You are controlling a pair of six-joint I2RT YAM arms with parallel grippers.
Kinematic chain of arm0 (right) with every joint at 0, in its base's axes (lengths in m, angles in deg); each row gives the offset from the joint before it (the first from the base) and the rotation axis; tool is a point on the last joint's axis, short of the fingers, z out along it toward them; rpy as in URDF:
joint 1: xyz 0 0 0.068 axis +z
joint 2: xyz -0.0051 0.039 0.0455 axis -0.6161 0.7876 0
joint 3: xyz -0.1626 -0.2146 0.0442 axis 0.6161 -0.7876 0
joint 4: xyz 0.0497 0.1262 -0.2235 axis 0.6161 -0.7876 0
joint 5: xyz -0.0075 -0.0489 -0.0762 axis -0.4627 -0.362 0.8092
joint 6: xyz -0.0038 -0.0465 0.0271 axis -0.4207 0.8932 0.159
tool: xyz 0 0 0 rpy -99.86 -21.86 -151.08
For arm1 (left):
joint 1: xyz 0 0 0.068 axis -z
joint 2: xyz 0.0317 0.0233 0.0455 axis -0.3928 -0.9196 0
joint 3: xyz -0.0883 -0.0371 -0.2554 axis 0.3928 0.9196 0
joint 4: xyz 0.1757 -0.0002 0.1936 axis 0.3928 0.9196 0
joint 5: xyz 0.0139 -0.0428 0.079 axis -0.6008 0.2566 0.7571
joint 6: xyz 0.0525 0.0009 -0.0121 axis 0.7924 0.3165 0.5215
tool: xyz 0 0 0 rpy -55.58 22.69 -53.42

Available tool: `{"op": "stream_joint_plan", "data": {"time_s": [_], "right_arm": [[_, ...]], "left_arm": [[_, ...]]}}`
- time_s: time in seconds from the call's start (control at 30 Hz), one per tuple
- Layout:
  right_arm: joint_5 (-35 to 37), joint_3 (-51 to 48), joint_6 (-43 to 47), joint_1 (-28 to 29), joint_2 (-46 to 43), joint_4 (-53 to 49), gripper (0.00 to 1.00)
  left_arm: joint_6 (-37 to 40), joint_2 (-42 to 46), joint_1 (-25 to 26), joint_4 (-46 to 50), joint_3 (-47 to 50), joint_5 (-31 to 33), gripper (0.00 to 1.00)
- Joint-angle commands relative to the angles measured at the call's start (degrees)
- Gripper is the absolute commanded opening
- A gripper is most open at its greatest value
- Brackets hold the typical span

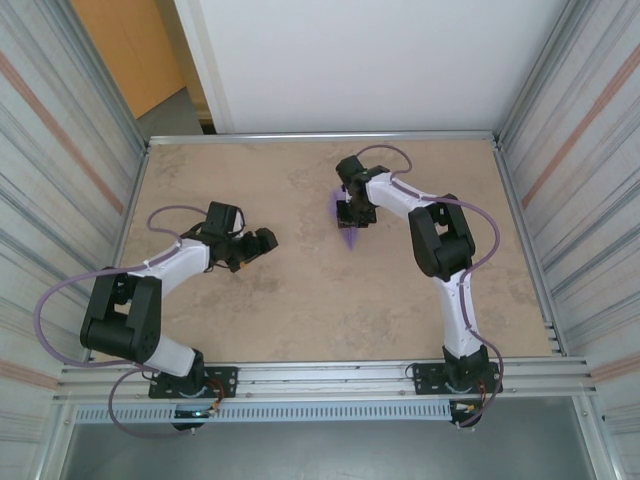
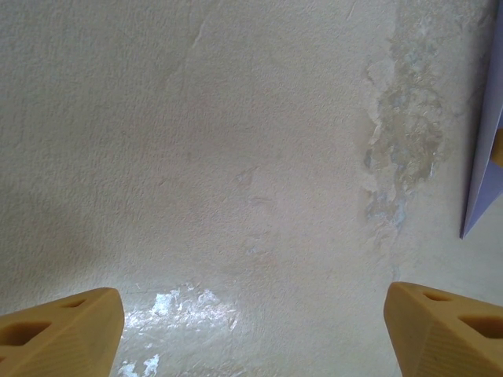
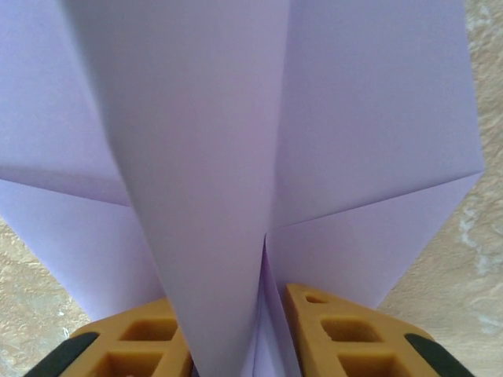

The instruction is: Fold a paper plane with a square sheet of paper (pick it up from the middle)

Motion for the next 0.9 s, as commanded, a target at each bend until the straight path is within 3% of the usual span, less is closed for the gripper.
{"op": "stream_joint_plan", "data": {"time_s": [0.0, 0.43, 0.87], "right_arm": [[4.6, -0.3, 0.5, 0.7, 4.3, -2.1, 0.34], [11.8, 2.2, -0.7, 2.1, 6.2, -4.1, 0.42], [10.5, 4.6, -5.3, 1.3, 7.1, -3.2, 0.45]], "left_arm": [[0.9, 1.3, -0.3, 1.5, -0.8, 1.0, 0.87], [1.2, 1.1, -0.3, 2.1, -1.2, 1.4, 0.89], [1.3, 1.2, -0.3, 2.3, -1.5, 1.3, 0.9]]}}
